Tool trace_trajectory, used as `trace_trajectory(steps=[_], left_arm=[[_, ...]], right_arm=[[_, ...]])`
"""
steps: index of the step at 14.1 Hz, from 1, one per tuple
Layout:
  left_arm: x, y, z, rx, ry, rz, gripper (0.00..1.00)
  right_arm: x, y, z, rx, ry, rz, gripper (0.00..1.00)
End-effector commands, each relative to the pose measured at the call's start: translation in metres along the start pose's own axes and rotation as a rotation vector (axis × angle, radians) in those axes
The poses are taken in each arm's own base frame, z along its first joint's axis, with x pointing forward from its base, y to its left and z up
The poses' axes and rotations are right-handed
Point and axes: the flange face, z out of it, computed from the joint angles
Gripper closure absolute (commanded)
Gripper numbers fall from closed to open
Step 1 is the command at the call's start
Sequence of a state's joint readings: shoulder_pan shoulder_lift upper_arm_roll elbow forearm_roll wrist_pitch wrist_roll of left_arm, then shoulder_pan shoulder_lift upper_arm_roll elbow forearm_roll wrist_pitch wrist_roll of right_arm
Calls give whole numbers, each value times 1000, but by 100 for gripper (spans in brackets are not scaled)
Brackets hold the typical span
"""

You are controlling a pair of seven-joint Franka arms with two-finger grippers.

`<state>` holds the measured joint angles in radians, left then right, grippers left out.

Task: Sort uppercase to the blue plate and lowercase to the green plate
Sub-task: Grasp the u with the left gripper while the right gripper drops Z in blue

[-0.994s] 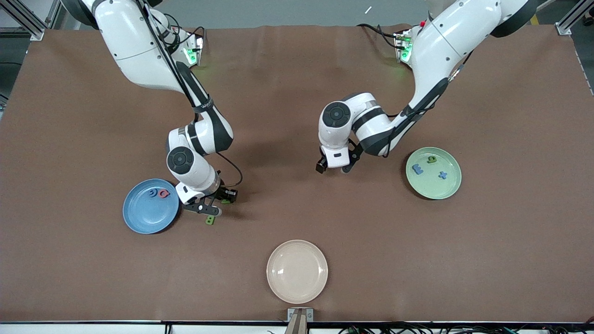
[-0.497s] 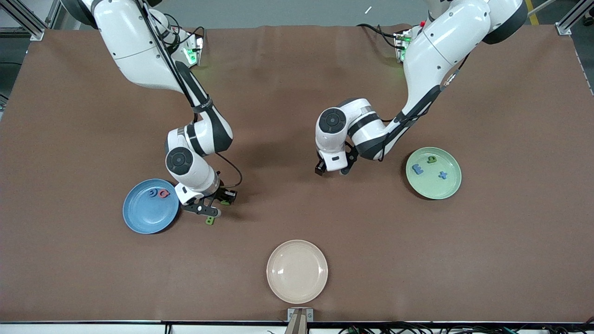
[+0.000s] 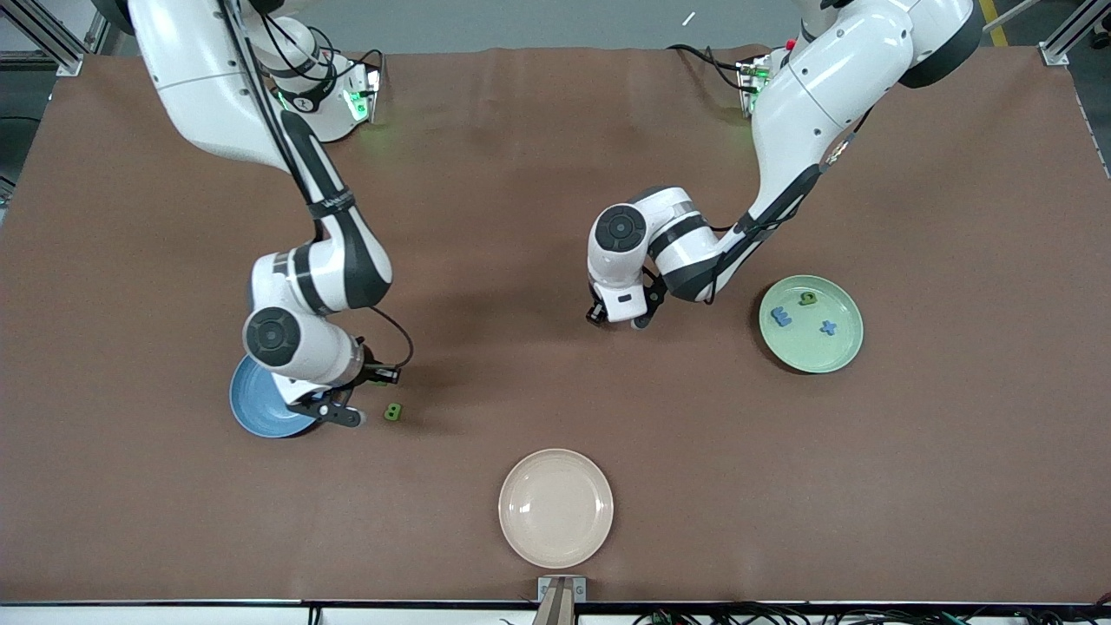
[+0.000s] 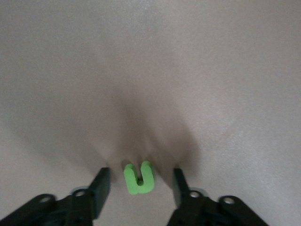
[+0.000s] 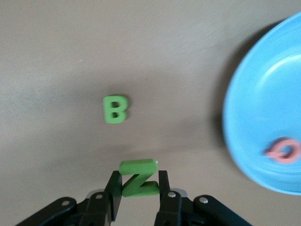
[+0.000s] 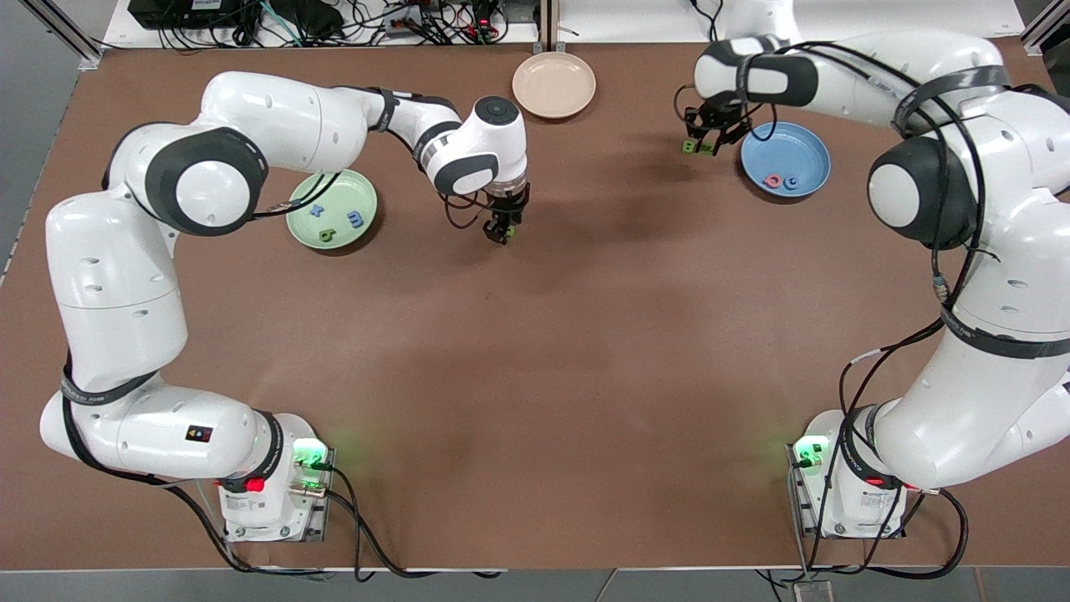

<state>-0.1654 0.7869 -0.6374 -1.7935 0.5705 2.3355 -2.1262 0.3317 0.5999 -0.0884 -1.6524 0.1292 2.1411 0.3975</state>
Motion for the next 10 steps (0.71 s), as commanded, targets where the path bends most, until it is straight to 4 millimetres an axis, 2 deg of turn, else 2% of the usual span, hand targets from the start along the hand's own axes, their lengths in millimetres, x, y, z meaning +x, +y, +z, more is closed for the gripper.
trace_trajectory(steps=[1,3,4,8,9,10], left_arm=[[-4,1,6,9,-10,-18,60],[-2,2,4,5,-7,-15,75],[1,2,4,4,-4,-5,78],[12,6,-5,-9,0,46,84],[19,7,-14,-17,6,68,85],[34,9,-27,-27,9,82,85]], right_arm=[[14,45,-17,-6,-8,-61,100],[31,86,-10,-7,-8,-43,100],[34,96,-9,-9,-12,-32,99],[34,104,15,-21,-44,-8,99],[34,106,24,-22,-52,-3,99],[32,104,31,-20,-37,-5,99]])
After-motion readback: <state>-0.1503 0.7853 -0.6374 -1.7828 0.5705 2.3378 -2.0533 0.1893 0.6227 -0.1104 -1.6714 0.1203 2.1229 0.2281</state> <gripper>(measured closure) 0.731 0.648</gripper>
